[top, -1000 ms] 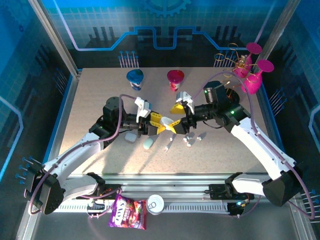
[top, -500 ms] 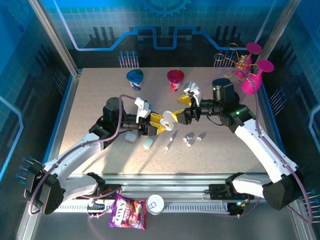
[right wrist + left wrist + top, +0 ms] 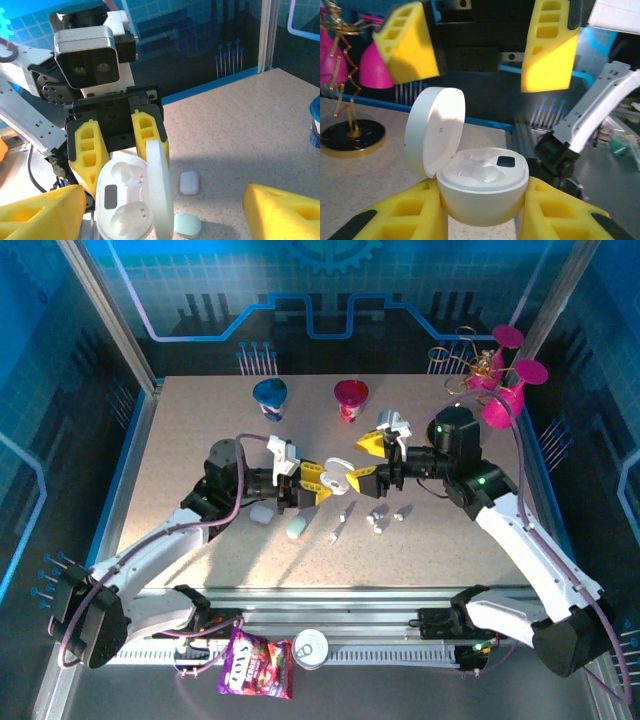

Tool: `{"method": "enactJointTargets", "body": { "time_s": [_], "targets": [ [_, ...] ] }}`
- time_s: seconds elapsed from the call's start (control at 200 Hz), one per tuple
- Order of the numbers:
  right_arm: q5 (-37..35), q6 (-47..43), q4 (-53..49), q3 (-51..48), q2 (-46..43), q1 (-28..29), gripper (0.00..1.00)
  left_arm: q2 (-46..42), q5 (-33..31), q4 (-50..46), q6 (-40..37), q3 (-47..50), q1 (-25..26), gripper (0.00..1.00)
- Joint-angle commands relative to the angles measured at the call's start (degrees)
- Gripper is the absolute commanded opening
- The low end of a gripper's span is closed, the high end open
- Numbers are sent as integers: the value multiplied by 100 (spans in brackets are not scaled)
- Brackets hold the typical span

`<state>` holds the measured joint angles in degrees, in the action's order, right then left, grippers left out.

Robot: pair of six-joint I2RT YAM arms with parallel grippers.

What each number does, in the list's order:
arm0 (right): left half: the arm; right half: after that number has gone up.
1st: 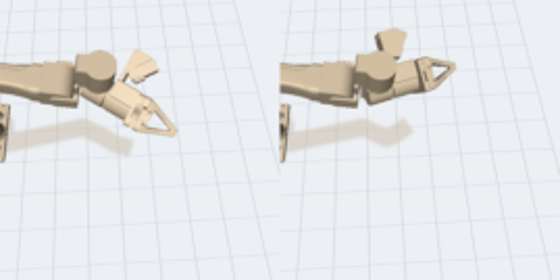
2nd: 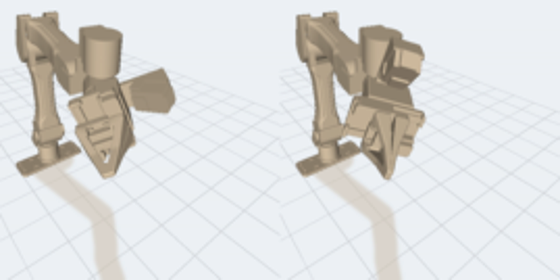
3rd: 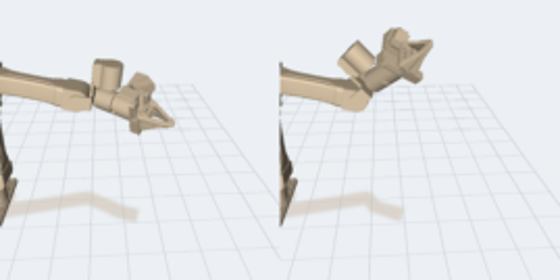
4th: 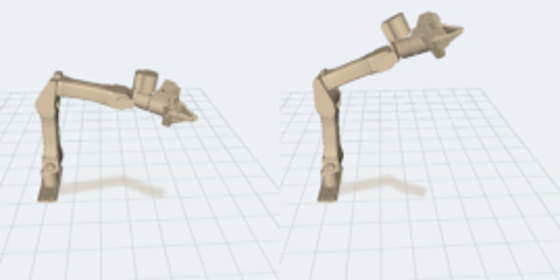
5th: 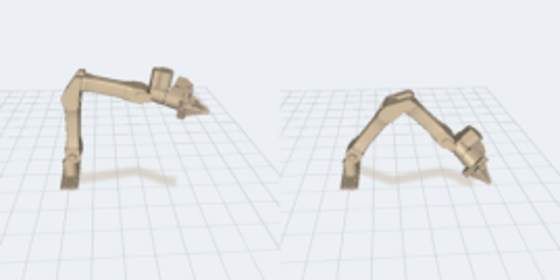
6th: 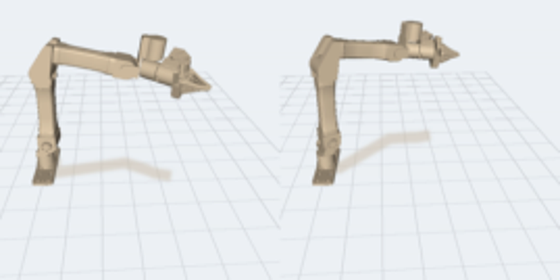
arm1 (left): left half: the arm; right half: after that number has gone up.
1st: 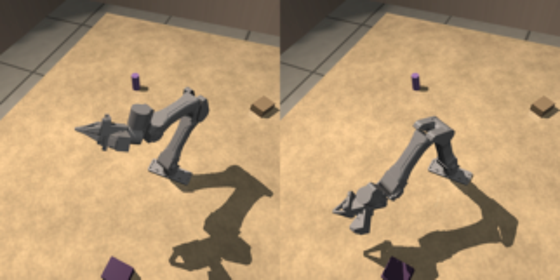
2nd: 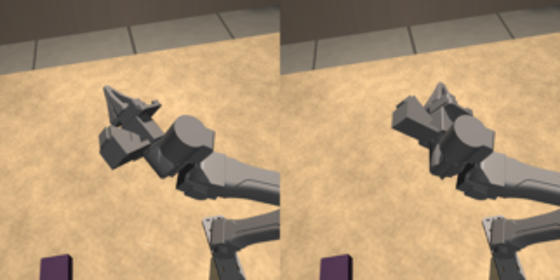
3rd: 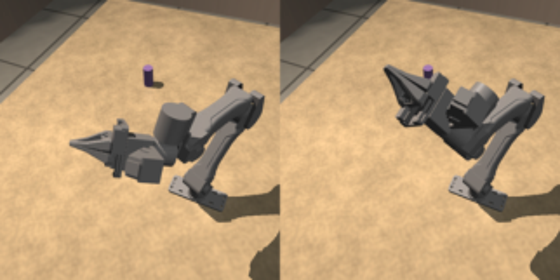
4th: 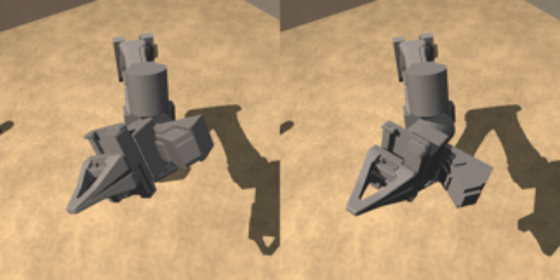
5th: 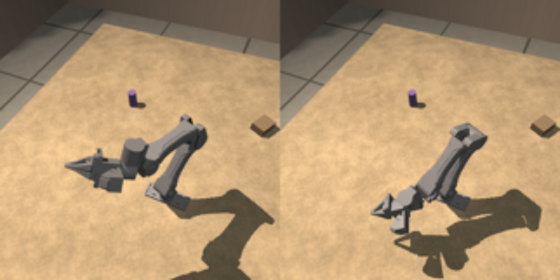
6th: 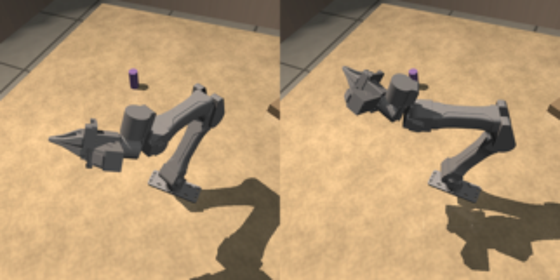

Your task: Insert wireless bluetooth earbuds into charging case

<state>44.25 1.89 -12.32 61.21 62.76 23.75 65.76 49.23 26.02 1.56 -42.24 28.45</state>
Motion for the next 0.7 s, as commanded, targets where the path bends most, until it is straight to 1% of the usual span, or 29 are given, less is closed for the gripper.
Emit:
{"method": "enactJointTargets", "body": {
  "time_s": [0.0,0.08,0.175,0.26,0.39,0.49,0.595,0.695],
  "targets": [
    [-639,921,858,-404,-187,-270,82,5,-762,871,-155,293,10,26],
    [-1261,1348,1139,-774,-305,-464,81,128,-1244,1263,-347,368,12,25],
    [-2059,1547,1039,-1049,-432,-614,81,449,-1517,2131,-475,547,11,25],
    [-2780,1490,665,-1334,-529,-680,81,798,-1628,2806,-350,594,8,24],
    [-3650,1305,-141,-1469,-515,-714,81,1144,-1761,3207,-150,607,5,24],
    [-3955,1466,-599,-1631,-484,-714,81,1172,-1842,3342,-139,678,9,24],
    [-3943,1761,-801,-1979,-543,-696,80,1053,-1841,3348,-100,746,7,24],
    [-3905,1912,-767,-2399,-568,-573,80,924,-1777,3467,-51,909,6,24]
  ]
}}
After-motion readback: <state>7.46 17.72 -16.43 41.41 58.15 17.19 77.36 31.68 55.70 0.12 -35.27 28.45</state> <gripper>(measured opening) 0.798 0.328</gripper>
